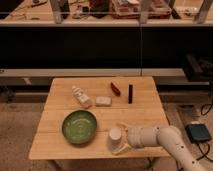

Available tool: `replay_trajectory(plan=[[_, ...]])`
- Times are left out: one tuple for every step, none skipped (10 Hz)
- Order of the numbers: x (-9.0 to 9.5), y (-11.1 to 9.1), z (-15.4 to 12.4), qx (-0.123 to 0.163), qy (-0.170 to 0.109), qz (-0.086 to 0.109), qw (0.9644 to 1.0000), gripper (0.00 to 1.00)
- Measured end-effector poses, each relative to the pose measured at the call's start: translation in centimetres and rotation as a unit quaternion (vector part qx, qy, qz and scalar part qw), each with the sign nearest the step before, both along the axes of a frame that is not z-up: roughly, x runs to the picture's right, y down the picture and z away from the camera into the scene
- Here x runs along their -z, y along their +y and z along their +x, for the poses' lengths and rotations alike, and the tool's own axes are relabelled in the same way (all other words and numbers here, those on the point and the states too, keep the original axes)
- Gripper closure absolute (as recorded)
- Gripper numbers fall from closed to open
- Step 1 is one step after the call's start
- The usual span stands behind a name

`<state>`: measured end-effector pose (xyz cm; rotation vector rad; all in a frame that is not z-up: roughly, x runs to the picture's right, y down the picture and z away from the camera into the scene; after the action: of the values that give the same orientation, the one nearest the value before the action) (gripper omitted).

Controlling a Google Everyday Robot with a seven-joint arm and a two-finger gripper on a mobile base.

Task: Place the ceramic cup over the eraser

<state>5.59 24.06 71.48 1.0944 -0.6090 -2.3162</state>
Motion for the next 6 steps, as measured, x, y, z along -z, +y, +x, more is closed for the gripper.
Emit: replay_trajectory(plan=[[-0.1, 0.1, -0.5, 0.001, -0.004, 0.002, 1.0, 0.2], [-0.4, 0.1, -0.8, 0.002, -0.006, 0.003, 1.0, 0.2], [-0.7, 0.1, -1.0, 0.001, -0.005, 0.005, 1.0, 0.2], [-1.2, 0.1, -1.1, -0.001, -0.002, 0.007, 1.0, 0.2], [-1.5, 0.1, -1.2, -0.004, 0.0, 0.006, 1.0, 0.23], [-1.9, 0.1, -1.3, -0.006, 0.001, 0.006, 1.0, 0.3]])
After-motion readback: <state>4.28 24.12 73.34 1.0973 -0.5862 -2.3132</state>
